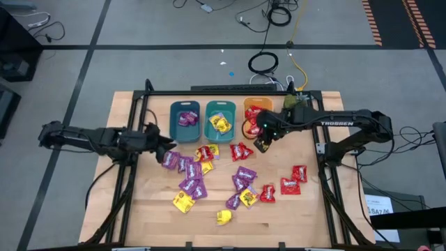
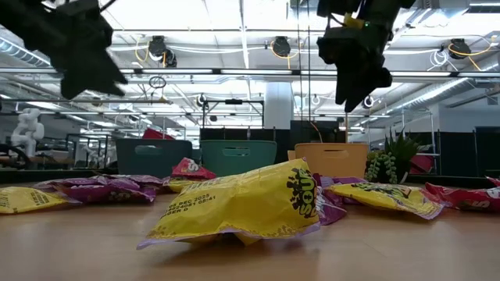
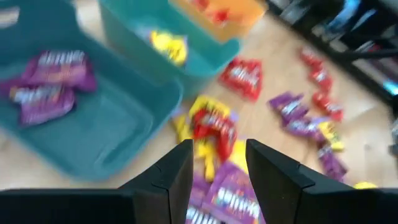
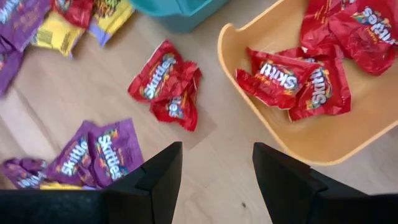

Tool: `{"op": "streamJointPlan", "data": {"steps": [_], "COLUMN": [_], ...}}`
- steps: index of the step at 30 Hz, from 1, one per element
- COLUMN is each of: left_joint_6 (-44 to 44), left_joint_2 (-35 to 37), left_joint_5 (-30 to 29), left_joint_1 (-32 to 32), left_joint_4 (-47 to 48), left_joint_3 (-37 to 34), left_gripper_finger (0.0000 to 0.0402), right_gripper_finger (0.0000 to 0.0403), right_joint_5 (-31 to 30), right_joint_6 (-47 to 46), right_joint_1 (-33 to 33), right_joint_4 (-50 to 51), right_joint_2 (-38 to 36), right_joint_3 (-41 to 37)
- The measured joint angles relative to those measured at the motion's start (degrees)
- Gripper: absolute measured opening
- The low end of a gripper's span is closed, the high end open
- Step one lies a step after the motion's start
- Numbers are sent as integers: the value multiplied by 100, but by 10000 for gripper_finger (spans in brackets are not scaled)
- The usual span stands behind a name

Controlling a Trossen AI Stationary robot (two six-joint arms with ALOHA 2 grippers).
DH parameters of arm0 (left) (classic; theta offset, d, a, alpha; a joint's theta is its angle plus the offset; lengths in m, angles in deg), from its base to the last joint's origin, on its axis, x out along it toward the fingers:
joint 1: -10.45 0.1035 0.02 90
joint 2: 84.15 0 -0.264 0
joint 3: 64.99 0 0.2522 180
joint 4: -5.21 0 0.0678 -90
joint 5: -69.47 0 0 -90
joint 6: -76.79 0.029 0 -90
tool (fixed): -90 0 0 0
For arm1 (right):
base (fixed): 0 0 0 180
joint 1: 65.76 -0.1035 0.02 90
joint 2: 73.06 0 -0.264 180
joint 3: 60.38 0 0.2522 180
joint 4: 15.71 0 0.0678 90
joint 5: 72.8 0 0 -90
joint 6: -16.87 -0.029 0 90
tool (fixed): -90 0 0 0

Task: Sort candy
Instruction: Put the violet candy into the blue bin

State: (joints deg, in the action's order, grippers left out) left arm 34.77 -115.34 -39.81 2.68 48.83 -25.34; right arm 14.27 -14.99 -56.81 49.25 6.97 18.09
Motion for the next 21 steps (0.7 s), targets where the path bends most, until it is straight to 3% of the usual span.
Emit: {"op": "streamJointPlan", "data": {"steps": [5, 9, 15, 21], "left_joint_6": [-1575, -2794, -2963, -2967], "left_joint_2": [-674, -1221, -1862, -2342], "left_joint_5": [-13, 509, 715, 685], "left_joint_1": [-260, -286, -282, -275], "left_joint_4": [776, 1463, 1525, 1368], "left_joint_3": [3, 3, 0, 0], "left_gripper_finger": [157, 156, 156, 157], "right_gripper_finger": [187, 187, 187, 187], "right_joint_5": [-232, -486, -926, -956], "right_joint_6": [100, 238, 302, 304], "right_joint_1": [-272, -433, -494, -494], "right_joint_4": [58, 55, 35, -15], "right_joint_2": [0, 0, 0, 0], "right_joint_3": [0, 0, 0, 2]}}
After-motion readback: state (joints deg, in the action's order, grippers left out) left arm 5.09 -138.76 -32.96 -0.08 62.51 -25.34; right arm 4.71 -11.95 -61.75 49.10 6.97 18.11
